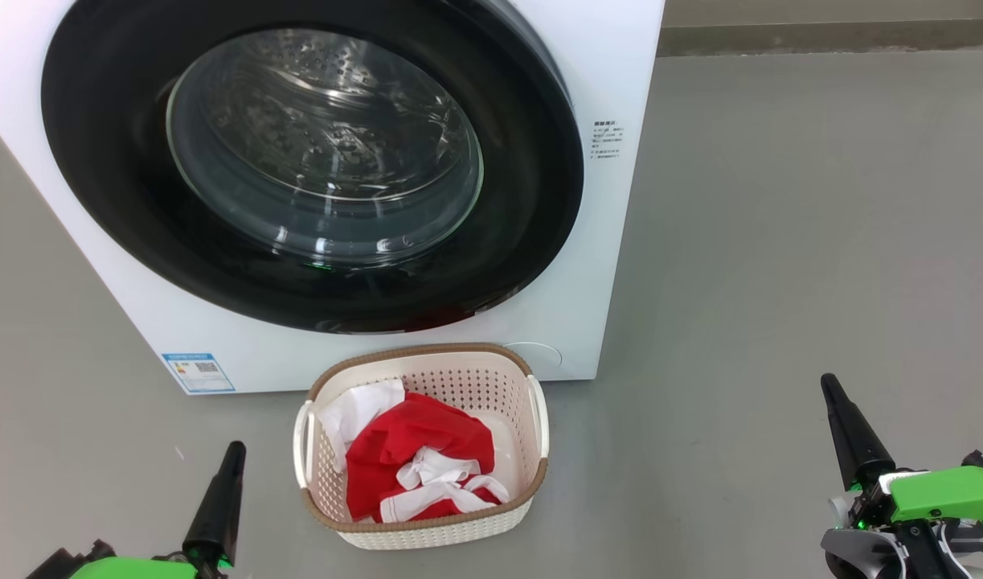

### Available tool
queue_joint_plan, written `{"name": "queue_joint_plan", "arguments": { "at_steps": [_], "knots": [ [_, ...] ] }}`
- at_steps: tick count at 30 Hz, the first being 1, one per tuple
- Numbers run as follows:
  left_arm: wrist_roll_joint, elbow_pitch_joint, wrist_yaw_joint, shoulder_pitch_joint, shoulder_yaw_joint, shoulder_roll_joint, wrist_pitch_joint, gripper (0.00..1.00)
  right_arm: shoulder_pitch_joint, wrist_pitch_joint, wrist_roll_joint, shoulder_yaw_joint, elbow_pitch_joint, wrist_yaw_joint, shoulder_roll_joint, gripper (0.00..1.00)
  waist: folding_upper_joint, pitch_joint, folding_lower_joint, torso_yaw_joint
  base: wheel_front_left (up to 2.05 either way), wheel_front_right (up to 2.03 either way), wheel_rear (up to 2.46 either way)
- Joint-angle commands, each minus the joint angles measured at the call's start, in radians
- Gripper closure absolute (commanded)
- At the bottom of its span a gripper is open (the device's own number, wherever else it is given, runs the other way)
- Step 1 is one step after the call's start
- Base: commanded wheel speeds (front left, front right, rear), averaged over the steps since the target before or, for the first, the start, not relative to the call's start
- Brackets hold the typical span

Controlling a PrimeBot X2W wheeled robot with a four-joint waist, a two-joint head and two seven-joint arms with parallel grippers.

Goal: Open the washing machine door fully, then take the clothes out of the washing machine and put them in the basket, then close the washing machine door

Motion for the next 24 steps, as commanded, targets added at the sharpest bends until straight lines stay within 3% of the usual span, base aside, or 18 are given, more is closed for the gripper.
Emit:
{"name": "queue_joint_plan", "arguments": {
  "at_steps": [1, 24],
  "knots": [
    [-0.007, -0.020, -0.007, -0.039, 0.034, 0.018, 0.003, 1.00, -0.043, 0.006, 0.006, 0.018, -0.025, 0.001, -0.014, 1.00, 0.0000, 0.000, -0.0001, 0.000, 0.00, 0.00, 0.00],
    [-0.007, -0.020, -0.007, -0.039, 0.034, 0.018, 0.003, 1.00, -0.043, 0.006, 0.006, 0.018, -0.025, 0.001, -0.014, 1.00, 0.0000, 0.000, -0.0001, 0.000, 0.00, 0.00, 0.00]
  ]
}}
